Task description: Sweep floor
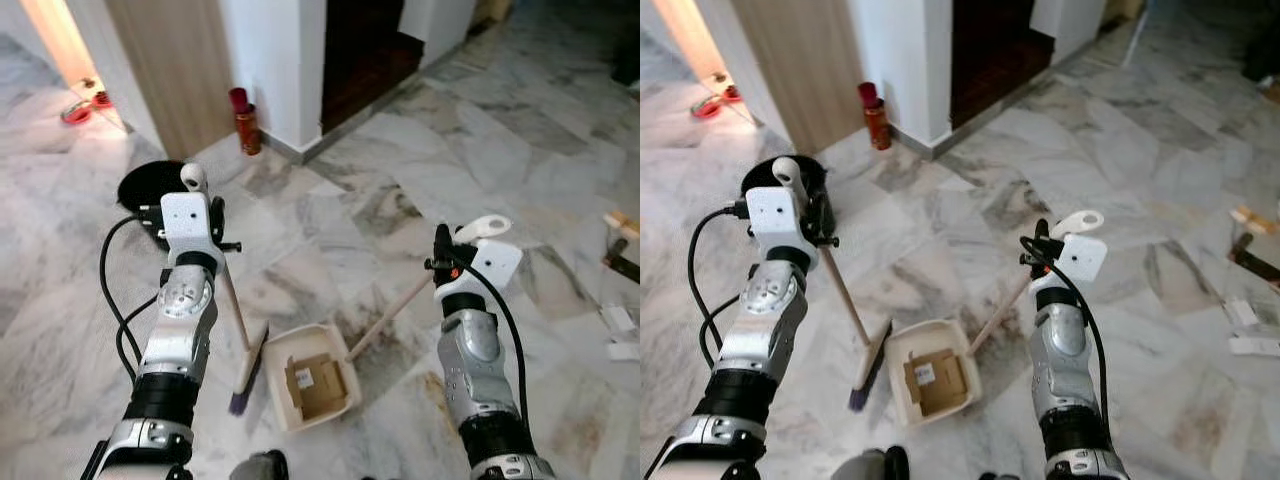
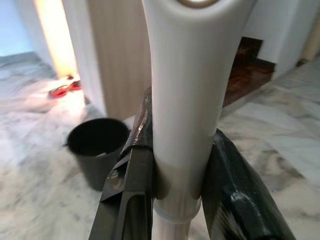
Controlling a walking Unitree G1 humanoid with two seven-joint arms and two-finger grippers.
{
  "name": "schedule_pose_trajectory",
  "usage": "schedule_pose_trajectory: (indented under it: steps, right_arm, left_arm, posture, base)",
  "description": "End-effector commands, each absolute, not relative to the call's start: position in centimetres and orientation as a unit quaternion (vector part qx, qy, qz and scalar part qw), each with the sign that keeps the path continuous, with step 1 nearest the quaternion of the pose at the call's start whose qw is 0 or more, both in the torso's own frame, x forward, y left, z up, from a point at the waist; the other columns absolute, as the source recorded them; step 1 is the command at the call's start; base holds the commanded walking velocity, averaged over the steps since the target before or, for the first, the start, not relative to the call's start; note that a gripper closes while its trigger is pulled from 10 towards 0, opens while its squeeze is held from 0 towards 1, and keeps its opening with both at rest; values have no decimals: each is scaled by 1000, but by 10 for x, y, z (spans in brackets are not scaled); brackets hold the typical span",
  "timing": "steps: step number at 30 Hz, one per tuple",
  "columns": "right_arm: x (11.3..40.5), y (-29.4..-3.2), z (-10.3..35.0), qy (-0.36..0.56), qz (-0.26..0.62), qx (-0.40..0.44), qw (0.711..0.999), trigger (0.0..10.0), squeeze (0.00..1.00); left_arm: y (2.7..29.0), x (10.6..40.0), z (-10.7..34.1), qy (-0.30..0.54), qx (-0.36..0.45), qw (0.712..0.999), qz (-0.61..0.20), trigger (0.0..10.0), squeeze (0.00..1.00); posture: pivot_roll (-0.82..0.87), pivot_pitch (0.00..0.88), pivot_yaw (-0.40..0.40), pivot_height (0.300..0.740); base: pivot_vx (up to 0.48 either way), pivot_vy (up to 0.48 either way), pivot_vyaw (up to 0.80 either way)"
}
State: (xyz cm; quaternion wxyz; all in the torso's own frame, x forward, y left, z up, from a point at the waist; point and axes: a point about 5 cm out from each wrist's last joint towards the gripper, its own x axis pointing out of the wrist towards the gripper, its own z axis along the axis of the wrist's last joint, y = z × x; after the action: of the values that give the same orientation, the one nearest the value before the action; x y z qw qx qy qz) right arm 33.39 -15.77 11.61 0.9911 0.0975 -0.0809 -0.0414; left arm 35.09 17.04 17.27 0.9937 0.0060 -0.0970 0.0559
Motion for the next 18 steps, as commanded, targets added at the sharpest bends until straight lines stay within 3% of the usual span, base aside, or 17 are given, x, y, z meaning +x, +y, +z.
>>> schedule_pose_trajectory:
  steps: [1,18]
  right_arm:
    - [335,-154,124,-100,-38,113,988,10000,0]
    - [335,-153,126,-104,-36,116,987,10000,0]
  left_arm:
    - [174,349,183,-121,7,990,66,10000,0]
    - [176,349,184,-122,11,990,73,10000,0]
  posture:
    - [40,164,9,740]
    - [44,168,12,740]
  base:
    - [0,465,0]
    - [0,458,0]
